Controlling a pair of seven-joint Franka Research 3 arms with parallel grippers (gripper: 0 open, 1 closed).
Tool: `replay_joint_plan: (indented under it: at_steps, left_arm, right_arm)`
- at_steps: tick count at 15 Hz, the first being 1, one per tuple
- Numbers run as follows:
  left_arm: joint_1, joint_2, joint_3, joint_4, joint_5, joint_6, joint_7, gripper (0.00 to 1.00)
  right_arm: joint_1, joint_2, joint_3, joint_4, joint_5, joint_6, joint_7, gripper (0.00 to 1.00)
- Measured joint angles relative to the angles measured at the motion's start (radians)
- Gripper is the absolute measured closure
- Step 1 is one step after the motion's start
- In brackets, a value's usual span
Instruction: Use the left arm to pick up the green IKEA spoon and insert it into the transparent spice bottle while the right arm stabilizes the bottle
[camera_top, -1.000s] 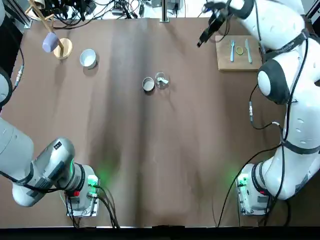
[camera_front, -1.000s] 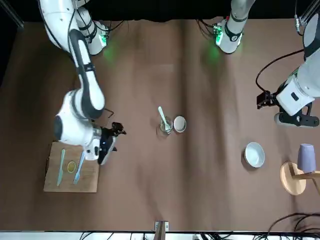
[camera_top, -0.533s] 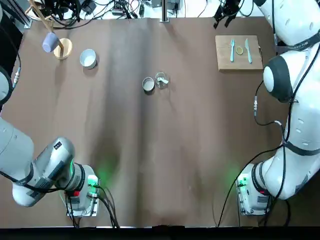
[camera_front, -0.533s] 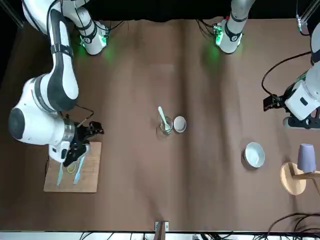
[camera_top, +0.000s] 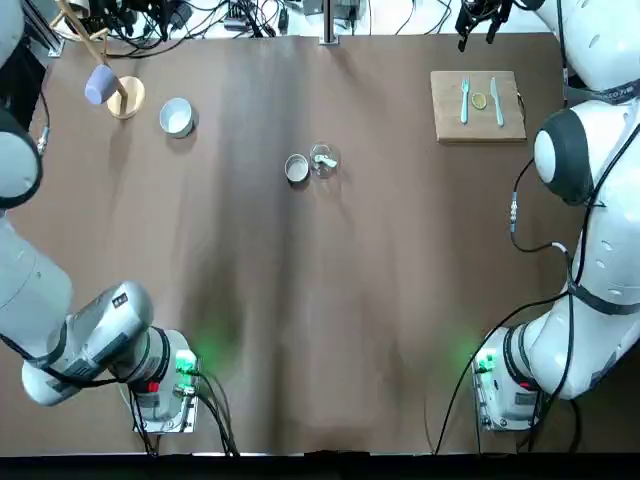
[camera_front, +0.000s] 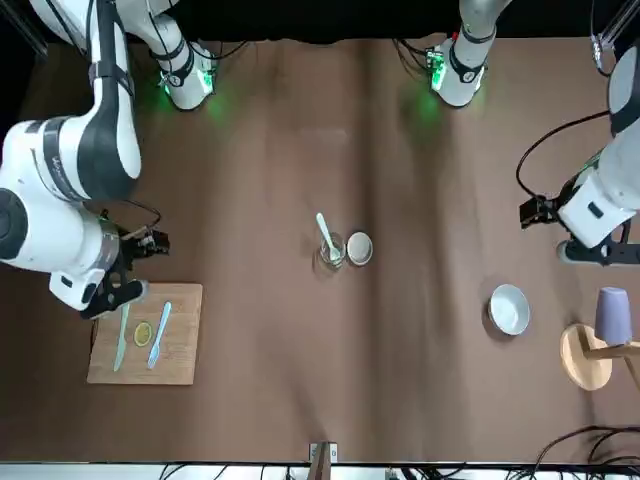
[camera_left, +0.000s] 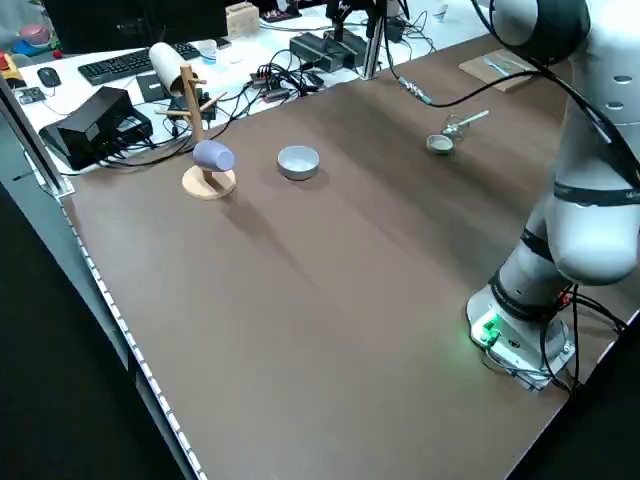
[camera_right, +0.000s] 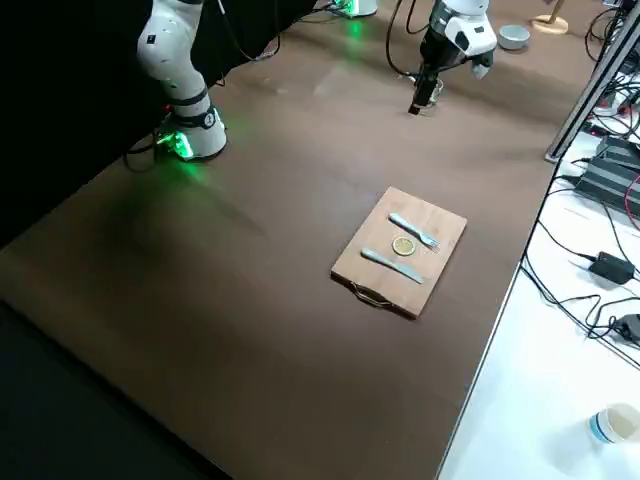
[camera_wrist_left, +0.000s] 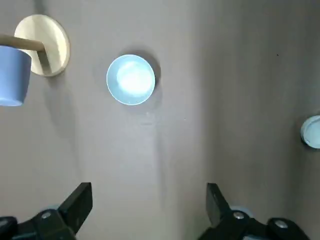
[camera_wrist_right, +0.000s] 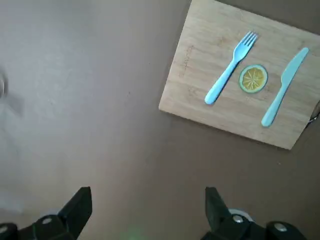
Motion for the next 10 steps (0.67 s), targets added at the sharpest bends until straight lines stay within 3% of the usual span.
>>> replay_joint_plan:
  at_steps: [1,2,4,7,8,10]
  left_arm:
    - [-0.082,0.0,0.082,0.019,-0.008,0.0,0.0,0.0]
    - [-0.206,-0.004,0.213,0.05,-0.063,0.001,-0.005,0.0]
    - [-0.311,-0.033,0.361,0.072,-0.163,0.001,-0.011,0.0]
    - [-0.496,-0.136,0.657,0.074,-0.314,-0.008,0.007,0.0]
    - [-0.545,-0.171,0.723,0.059,-0.328,-0.013,0.013,0.0]
    - [-0.582,-0.233,0.766,0.002,-0.331,0.006,0.013,0.0]
  right_arm:
    - [0.0,-0.005,-0.002,0.0,-0.003,-0.01,0.004,0.0]
    - [0.0,-0.008,-0.004,0.0,-0.004,-0.014,0.007,0.0]
    - [-0.004,-0.011,-0.012,0.002,-0.006,-0.01,0.01,0.0]
    - [-0.035,-0.036,-0.042,0.006,-0.008,-0.009,0.011,0.0]
    - [-0.052,-0.054,-0.049,0.006,-0.008,-0.013,0.011,0.0]
    - [-0.091,-0.091,-0.051,0.006,-0.008,-0.042,0.009,0.0]
